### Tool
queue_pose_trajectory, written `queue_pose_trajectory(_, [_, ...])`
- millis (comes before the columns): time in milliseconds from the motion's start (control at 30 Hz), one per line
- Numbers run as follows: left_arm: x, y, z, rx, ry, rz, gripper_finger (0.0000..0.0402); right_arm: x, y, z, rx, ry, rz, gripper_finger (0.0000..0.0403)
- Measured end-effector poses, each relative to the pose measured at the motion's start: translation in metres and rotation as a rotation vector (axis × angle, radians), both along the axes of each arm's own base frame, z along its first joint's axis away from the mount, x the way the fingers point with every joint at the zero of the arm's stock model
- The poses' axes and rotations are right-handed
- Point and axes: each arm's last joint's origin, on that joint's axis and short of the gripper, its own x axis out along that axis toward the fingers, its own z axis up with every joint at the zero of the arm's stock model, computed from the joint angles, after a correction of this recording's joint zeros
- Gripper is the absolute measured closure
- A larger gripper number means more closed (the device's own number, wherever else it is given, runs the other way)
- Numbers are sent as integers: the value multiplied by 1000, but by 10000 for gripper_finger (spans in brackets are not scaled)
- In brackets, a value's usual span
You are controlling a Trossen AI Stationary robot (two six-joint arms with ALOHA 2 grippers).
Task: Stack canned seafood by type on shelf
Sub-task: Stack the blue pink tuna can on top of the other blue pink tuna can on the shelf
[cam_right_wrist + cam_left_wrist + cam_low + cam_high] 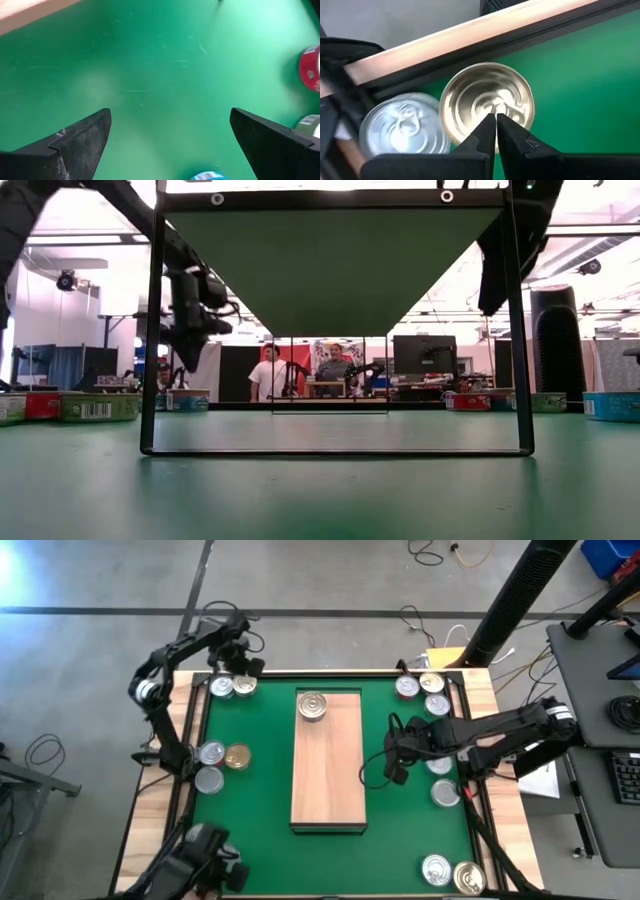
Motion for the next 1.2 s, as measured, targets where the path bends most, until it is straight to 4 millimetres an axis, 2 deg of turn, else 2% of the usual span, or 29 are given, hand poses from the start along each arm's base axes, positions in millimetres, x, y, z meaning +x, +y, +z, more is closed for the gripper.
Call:
queue_pose_trajectory(200, [6,13,-32,-77,51,-31,401,-10,-15,9,-23,8,11,3])
queue_pose_trajectory(400, [21,14,-47,-76,62,-154,401,-17,-28,18,-47,-23,19,3])
queue_pose_trajectory(467, [33,14,-49,-56,-18,-226,401,-18,-32,21,-59,-44,22,3])
queue_pose_trajectory(567, [61,13,-44,-1,-235,-408,402,-16,-38,24,-76,-76,32,3])
queue_pose_trajectory(633, [76,4,-41,-18,-332,-518,402,-15,-42,25,-87,-87,39,3])
queue_pose_trajectory(767, [97,-5,-8,139,-358,-633,401,-13,-48,25,-94,-94,35,3])
queue_pose_trajectory(833, [98,-7,-1,177,-292,-637,401,-14,-49,25,-97,-90,37,3])
queue_pose_trajectory(933, [94,-7,-4,184,-178,-603,401,-14,-49,25,-97,-89,38,3])
queue_pose_trajectory(1067, [80,-10,-7,147,-35,-548,401,-14,-49,24,-99,-86,44,3])
queue_pose_trajectory(1200, [67,-8,-12,98,62,-415,401,-13,-49,24,-98,-84,45,3])
